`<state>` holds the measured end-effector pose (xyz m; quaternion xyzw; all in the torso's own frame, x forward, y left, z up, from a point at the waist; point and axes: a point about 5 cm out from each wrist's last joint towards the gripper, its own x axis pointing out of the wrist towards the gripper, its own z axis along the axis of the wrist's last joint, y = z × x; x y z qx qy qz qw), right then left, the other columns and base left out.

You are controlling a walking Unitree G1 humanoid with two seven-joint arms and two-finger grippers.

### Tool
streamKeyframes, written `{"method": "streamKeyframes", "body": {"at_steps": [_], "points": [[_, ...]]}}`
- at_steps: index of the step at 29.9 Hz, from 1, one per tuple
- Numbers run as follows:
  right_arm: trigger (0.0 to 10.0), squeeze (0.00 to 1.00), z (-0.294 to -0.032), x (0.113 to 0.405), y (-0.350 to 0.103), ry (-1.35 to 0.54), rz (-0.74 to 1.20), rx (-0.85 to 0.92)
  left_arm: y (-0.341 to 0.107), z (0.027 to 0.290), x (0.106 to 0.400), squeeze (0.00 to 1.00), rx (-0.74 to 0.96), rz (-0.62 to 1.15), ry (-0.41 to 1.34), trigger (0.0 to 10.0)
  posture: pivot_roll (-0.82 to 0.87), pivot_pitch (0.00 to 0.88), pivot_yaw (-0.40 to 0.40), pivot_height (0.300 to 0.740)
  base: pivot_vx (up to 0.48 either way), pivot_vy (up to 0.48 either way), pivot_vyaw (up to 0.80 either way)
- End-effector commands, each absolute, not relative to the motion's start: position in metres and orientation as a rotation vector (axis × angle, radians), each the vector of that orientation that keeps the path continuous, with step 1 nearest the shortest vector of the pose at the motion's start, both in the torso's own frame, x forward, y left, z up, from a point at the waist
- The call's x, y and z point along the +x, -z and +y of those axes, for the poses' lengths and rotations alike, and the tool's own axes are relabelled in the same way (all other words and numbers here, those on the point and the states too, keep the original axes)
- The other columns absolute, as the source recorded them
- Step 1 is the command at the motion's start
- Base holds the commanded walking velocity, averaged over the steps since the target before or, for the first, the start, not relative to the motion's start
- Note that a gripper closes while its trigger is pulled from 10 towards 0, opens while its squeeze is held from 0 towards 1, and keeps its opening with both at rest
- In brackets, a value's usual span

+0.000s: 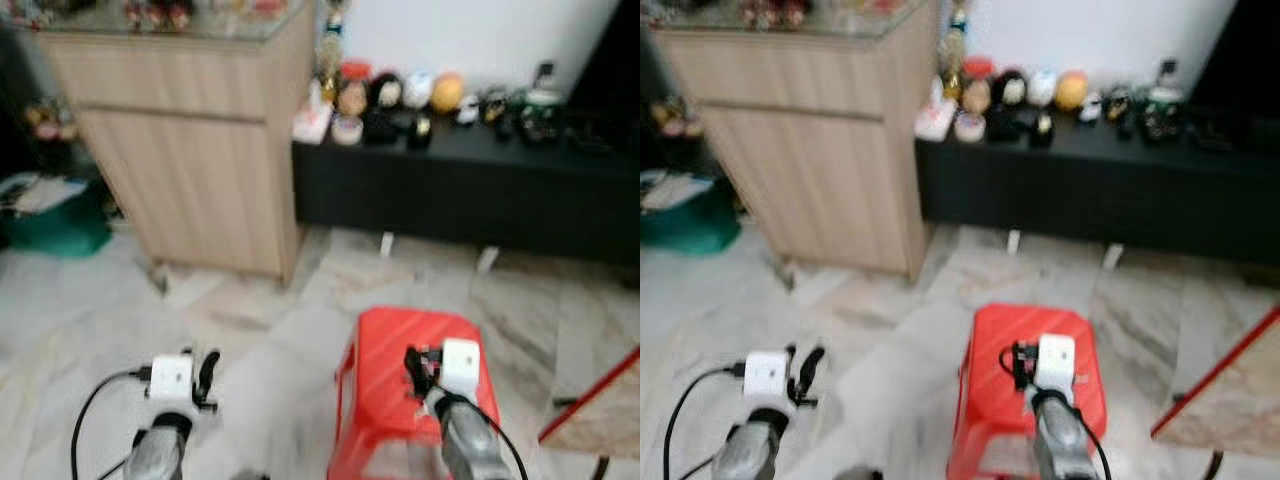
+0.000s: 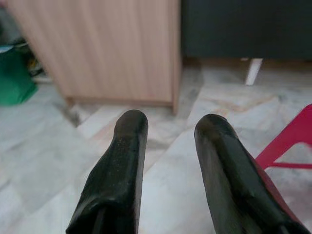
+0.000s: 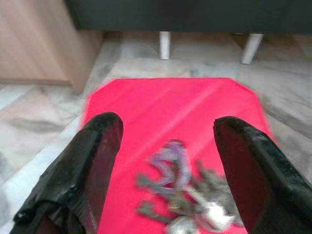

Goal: Hang keys on a hook

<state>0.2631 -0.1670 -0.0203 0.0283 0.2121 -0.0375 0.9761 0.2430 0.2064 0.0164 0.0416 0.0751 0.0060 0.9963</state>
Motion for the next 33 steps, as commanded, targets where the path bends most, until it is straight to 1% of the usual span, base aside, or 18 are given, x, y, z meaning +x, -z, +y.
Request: {"method": "streamKeyframes", "body": {"at_steps": [1, 5, 11, 14, 16, 22, 26, 33], "points": [[10.0, 0.00, -0.168, 0.261, 0.023, 0.082, 0.448, 0.056, -0.012, 0.205, 0.240, 0.00, 0.082, 0.172, -0.002, 10.0, 0.01, 0.053, -0.015, 0.654, 0.352, 0.000, 0.00], [10.0, 0.00, -0.168, 0.261, 0.023, 0.087, 0.450, 0.060, -0.011, 0.205, 0.240, 0.00, 0.082, 0.176, -0.001, 10.0, 0.01, 0.054, -0.014, 0.654, 0.351, 0.000, 0.00], [10.0, 0.00, -0.171, 0.256, 0.029, 0.105, 0.506, 0.050, -0.007, 0.209, 0.237, 0.00, 0.093, 0.204, -0.016, 10.0, 0.01, 0.057, -0.012, 0.654, 0.000, 0.000, 0.00], [10.0, 0.00, -0.173, 0.250, 0.038, 0.109, 0.599, 0.005, -0.006, 0.210, 0.237, 0.00, 0.085, 0.210, -0.024, 10.0, 0.00, 0.058, -0.011, 0.654, 0.000, 0.000, 0.00], [10.0, 0.00, -0.173, 0.245, 0.045, 0.099, 0.667, 0.013, -0.006, 0.210, 0.238, 0.00, 0.085, 0.211, -0.023, 10.0, 0.00, 0.058, -0.009, 0.654, 0.000, 0.000, 0.00], [10.0, 0.00, -0.172, 0.244, 0.048, 0.080, 0.710, 0.050, -0.006, 0.209, 0.239, 0.00, 0.088, 0.209, -0.017, 10.0, 0.01, 0.063, -0.005, 0.654, 0.000, 0.000, 0.00], [10.0, 0.00, -0.165, 0.243, 0.051, 0.008, 0.785, 0.011, -0.006, 0.210, 0.240, 0.00, 0.092, 0.212, -0.016, 10.0, 0.01, 0.065, -0.004, 0.654, 0.000, 0.000, 0.00], [10.0, 0.00, -0.163, 0.243, 0.052, 0.012, 0.802, 0.023, -0.004, 0.209, 0.239, 0.00, 0.096, 0.219, -0.010, 10.0, 0.01, 0.067, -0.004, 0.654, 0.000, 0.000, 0.00]]}}
